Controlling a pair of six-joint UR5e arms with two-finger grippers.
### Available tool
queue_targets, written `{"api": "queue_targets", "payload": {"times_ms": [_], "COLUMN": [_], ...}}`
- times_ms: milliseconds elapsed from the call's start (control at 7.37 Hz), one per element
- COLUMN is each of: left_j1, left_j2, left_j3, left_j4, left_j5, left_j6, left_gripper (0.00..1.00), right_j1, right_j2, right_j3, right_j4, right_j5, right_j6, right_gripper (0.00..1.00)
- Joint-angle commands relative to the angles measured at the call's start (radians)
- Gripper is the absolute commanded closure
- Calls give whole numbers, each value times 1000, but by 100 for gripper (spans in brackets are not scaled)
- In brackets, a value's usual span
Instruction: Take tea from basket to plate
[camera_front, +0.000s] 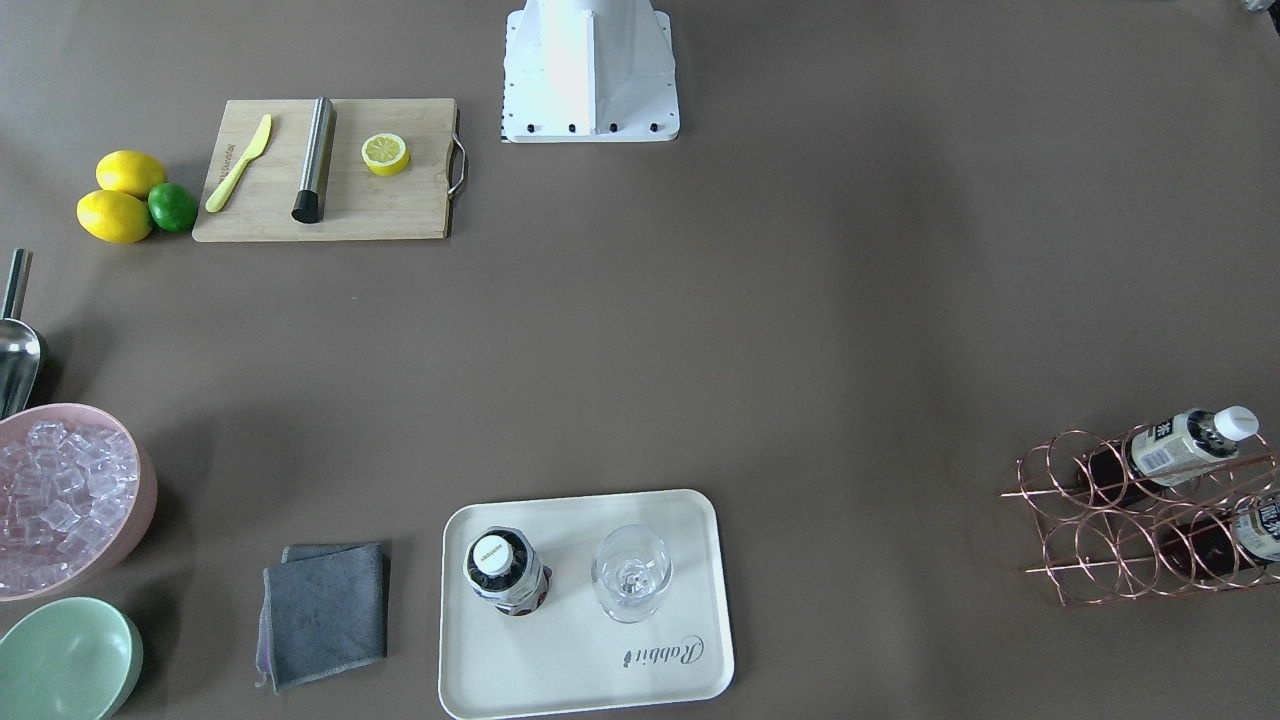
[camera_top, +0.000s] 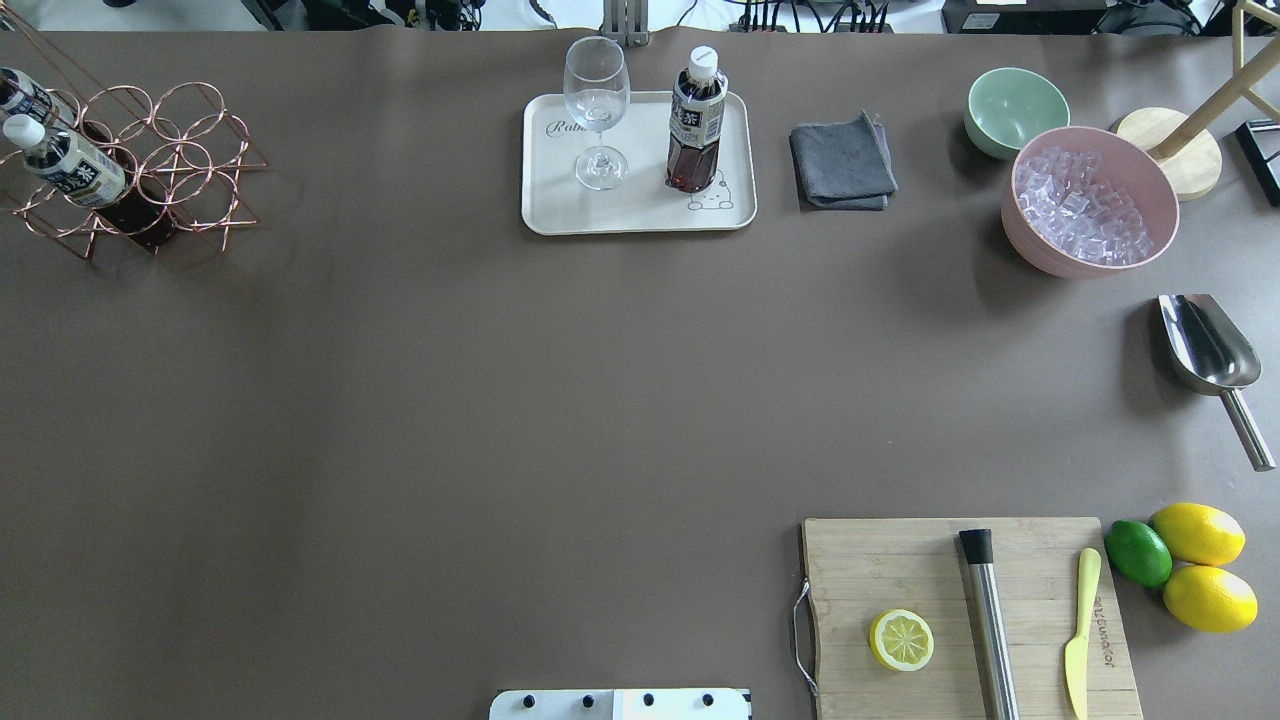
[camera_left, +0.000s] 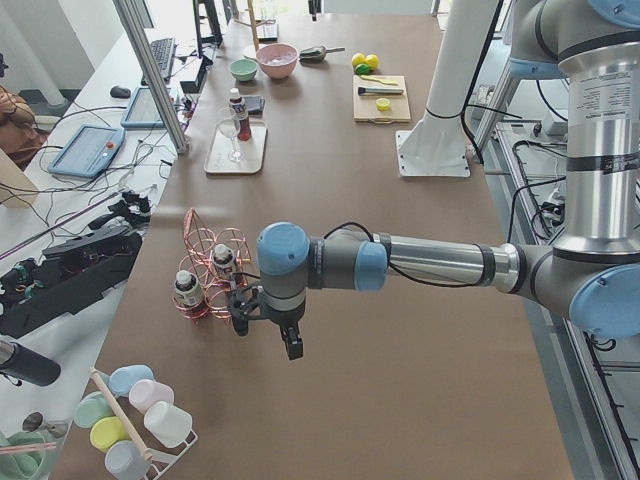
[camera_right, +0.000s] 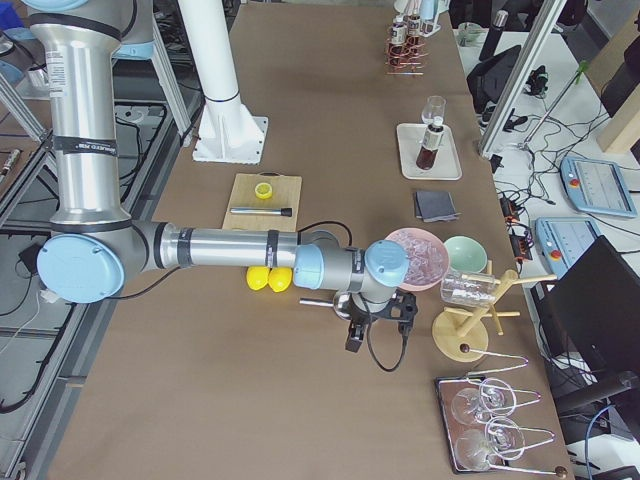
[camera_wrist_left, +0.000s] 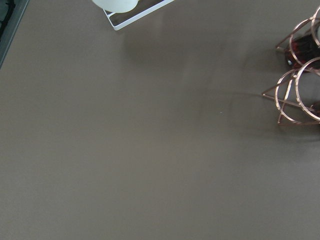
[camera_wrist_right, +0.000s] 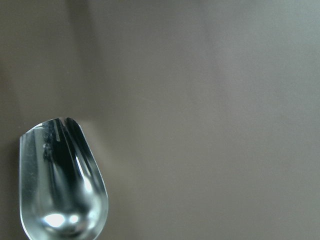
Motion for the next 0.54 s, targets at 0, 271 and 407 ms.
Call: {"api": "queue_targets", "payload": {"times_ms": [0,271,407], "left_j1": [-3,-5,-5], "left_j2": [119,142,119], "left_j3": [149,153,120], "left_j4": [-351,-351,-258], "left_j5": [-7,-106,-140], "left_j6": [23,14,3], "left_gripper": [3,3,3], "right_j1": [35,35,35], "right_j2": [-86,-73,-74], "right_j3": [-3,-2,0], "right_j4": [133,133,135], "right_j5": [-27,-35,-35], "right_j6": [-48,-56,-56], "right_gripper": [0,0,0]}}
